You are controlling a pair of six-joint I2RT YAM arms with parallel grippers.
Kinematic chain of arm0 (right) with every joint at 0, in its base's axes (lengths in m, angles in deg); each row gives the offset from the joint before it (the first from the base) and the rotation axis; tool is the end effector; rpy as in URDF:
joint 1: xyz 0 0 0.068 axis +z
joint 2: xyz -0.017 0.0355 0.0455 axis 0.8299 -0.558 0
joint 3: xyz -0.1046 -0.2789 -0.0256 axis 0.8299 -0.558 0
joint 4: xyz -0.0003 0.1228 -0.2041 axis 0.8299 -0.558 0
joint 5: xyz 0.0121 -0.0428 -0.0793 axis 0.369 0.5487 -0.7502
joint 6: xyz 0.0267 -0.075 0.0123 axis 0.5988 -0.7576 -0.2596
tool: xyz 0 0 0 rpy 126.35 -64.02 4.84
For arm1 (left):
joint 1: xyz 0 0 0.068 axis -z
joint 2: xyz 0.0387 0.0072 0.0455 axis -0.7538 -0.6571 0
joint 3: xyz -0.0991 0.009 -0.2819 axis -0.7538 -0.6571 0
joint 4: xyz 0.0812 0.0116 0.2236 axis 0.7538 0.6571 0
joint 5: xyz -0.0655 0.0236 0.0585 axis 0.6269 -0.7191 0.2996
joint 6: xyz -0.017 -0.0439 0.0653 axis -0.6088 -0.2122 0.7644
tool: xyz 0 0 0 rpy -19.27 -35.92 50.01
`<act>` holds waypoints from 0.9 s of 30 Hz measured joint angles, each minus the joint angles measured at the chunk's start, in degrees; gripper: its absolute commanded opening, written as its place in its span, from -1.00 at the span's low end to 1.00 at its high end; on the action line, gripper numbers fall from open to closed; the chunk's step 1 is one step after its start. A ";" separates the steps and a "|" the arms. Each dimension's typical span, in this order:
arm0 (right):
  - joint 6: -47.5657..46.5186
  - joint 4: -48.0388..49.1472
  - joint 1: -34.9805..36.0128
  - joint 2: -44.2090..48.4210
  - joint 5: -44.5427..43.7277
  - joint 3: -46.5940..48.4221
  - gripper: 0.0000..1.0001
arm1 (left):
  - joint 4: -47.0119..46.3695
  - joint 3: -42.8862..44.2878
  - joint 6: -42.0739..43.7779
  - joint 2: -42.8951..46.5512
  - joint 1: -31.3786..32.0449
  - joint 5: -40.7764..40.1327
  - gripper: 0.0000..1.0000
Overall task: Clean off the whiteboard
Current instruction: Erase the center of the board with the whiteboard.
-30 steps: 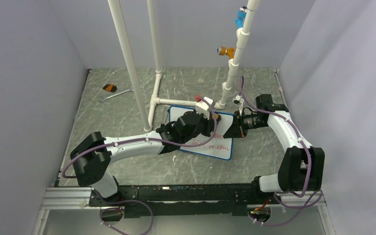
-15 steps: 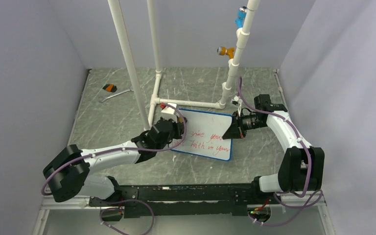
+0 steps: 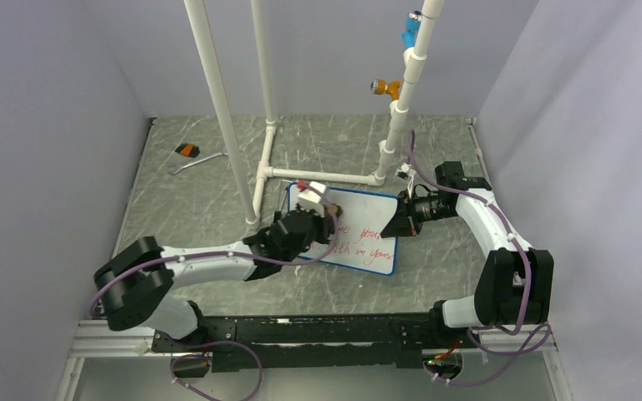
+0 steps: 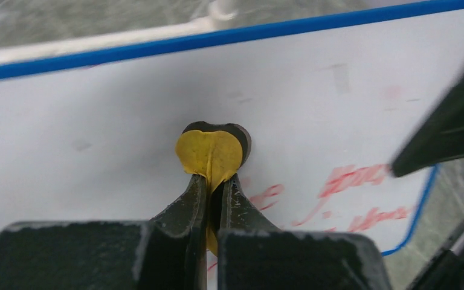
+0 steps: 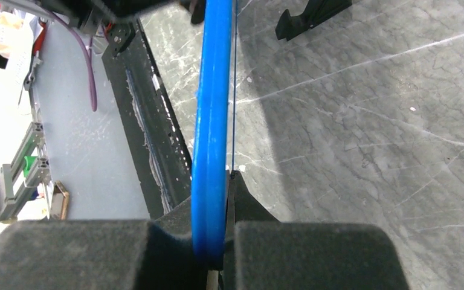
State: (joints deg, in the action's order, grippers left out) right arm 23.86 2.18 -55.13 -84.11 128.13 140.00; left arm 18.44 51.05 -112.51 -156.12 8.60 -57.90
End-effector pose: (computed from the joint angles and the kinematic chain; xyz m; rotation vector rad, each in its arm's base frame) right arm 0.2074 0.0645 0.2629 -0.8720 2.2048 1.2745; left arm 0.1874 -0.2476 0.2607 0.2596 1.8681 -0.6728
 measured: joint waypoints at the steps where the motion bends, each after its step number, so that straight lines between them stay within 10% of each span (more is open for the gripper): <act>1: 0.09 0.02 -0.22 -0.09 0.02 0.00 -1.00 | -0.50 1.99 0.28 -1.73 1.31 0.26 -1.00; 27: 0.85 -0.79 -0.74 -0.46 0.26 0.07 -1.00 | -1.99 1.01 0.63 -1.90 -0.46 -3.41 -1.00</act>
State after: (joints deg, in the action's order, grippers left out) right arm 24.71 1.39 -55.88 -84.57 128.40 140.07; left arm 16.45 52.06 -111.88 -158.02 8.14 -61.31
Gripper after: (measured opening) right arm 0.050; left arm 0.058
